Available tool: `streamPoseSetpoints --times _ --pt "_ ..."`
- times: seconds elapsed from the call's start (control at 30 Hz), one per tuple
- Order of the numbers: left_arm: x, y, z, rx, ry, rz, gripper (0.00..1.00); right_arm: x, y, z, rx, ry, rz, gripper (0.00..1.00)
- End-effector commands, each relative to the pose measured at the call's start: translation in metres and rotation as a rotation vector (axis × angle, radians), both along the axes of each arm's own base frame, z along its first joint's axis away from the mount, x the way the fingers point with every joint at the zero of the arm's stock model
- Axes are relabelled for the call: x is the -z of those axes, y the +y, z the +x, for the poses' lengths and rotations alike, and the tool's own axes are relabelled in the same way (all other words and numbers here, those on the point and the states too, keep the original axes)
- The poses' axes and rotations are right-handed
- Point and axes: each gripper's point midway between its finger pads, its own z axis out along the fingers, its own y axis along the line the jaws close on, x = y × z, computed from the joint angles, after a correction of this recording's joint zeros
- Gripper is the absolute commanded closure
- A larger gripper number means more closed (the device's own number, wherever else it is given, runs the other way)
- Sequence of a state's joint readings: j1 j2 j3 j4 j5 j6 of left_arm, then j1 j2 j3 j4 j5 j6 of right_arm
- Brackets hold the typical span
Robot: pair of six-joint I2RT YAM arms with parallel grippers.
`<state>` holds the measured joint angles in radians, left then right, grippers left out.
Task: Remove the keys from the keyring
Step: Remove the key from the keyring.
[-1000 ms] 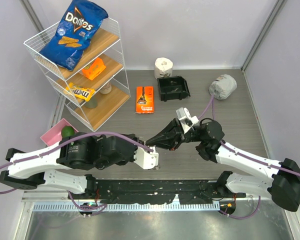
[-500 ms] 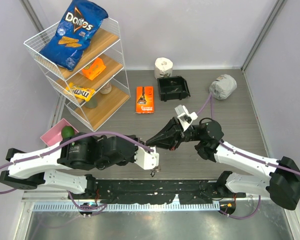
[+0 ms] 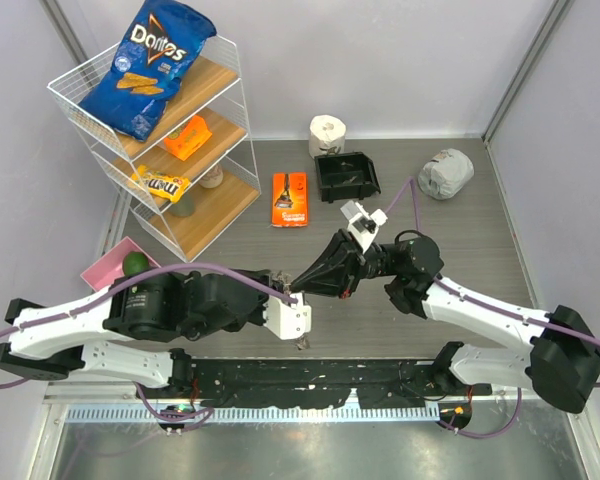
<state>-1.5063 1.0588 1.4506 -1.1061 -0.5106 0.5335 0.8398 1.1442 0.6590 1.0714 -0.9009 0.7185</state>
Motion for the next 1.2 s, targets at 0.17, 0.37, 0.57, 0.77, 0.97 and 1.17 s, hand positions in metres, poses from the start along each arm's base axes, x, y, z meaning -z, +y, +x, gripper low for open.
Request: streamPoseSetpoints --times 0.17,0.37,0.57,0.77,0.97,1.17 --pt "-0.014 -0.005 0.001 0.010 -0.021 -0.077 1.00 -0.039 -0.009 -0.014 -0.125 0.057 0.098 0.95" --pt "-0.016 -0.003 0.003 -0.001 -0.030 -0.091 1.00 -0.028 -0.007 -0.004 -0.042 0.019 0.093 0.95" --pt "-0.018 -0.002 0.007 -0.023 -0.041 -0.109 1.00 -0.003 -0.001 0.024 0.166 -0.024 -0.024 0.84" --pt "-0.020 -0.008 0.003 0.010 -0.032 -0.111 1.00 0.003 -0.006 0.029 0.239 -0.106 -0.044 0.54" --pt "-0.019 -0.010 0.001 0.033 -0.024 -0.090 1.00 0.001 -0.006 0.027 0.234 -0.203 -0.043 0.51" --pt "-0.021 -0.013 0.000 0.044 -0.023 -0.087 1.00 0.001 -0.003 0.026 0.220 -0.261 -0.049 0.51"
